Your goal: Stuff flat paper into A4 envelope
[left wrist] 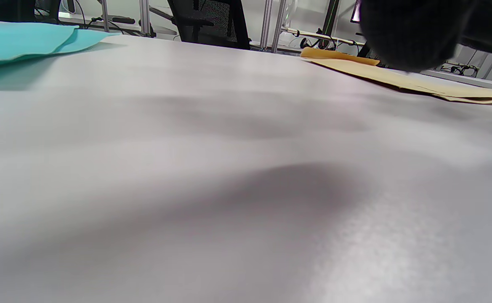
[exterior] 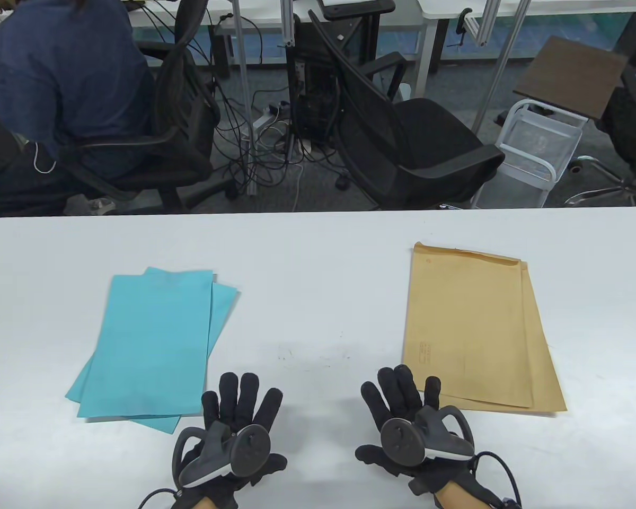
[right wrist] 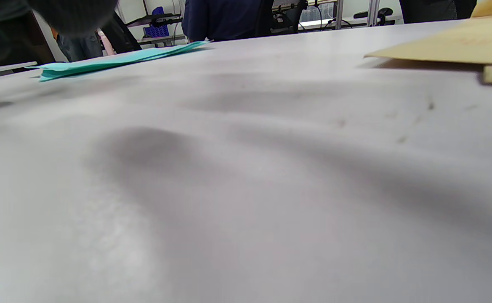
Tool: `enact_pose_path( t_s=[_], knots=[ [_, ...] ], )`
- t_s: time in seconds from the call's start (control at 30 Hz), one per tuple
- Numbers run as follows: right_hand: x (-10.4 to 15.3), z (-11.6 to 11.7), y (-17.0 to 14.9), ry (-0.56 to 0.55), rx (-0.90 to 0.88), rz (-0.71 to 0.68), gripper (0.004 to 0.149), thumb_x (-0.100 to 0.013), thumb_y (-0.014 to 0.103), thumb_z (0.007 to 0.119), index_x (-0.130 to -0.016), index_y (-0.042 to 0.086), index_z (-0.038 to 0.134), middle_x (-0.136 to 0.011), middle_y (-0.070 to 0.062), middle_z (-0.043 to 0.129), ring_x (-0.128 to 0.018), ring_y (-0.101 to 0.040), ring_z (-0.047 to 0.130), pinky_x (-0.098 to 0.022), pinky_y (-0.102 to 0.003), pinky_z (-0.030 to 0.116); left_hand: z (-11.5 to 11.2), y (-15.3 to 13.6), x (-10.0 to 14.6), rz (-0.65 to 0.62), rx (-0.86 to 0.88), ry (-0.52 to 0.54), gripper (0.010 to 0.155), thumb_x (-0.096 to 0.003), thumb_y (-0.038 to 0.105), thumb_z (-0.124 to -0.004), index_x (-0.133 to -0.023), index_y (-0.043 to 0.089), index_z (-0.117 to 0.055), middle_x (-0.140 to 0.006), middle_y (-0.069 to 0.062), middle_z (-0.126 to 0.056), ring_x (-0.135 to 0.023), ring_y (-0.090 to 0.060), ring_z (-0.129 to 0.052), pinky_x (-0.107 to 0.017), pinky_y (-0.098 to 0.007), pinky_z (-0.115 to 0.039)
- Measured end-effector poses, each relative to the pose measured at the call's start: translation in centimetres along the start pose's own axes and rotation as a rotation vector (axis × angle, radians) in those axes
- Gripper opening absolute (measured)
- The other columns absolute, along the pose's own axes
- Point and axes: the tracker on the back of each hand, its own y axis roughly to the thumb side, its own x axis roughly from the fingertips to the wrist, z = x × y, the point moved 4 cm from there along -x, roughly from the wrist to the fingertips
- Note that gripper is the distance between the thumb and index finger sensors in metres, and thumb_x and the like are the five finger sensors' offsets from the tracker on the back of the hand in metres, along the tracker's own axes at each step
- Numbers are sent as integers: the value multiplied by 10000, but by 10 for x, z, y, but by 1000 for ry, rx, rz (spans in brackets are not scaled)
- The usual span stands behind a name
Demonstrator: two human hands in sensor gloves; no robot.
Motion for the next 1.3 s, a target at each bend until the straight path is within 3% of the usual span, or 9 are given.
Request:
enact_pose_path(
  t_s=[0.87,1.03,1.3],
  knots=[
    [3,-5,-18,-39,-49,82,1007,-572,641,589,-1050,116,-123,-1040,-287,-184,-928,-559,-177,-494,-812,-55,4,-1,2,7,3,24,1042,-390,674,-737,-1121,290,-103,-1105,-166,132,-996,-525,127,-712,-758,-139],
    [7,-15,-44,-115,-81,195,1011,-566,649,592,-1066,119,-109,-1076,-307,-124,-956,-579,-135,-484,-813,-60,4,-1,2,4,16,24,1044,-391,674,-737,-1123,288,-100,-1105,-167,134,-996,-526,128,-712,-759,-138],
    [42,-28,-130,-244,-145,556,980,-568,633,599,-1109,111,-29,-1136,-370,32,-1003,-632,9,-475,-826,-41,4,-1,2,0,30,16,1041,-392,675,-737,-1124,290,-104,-1106,-166,133,-996,-526,128,-712,-758,-140]
  ],
)
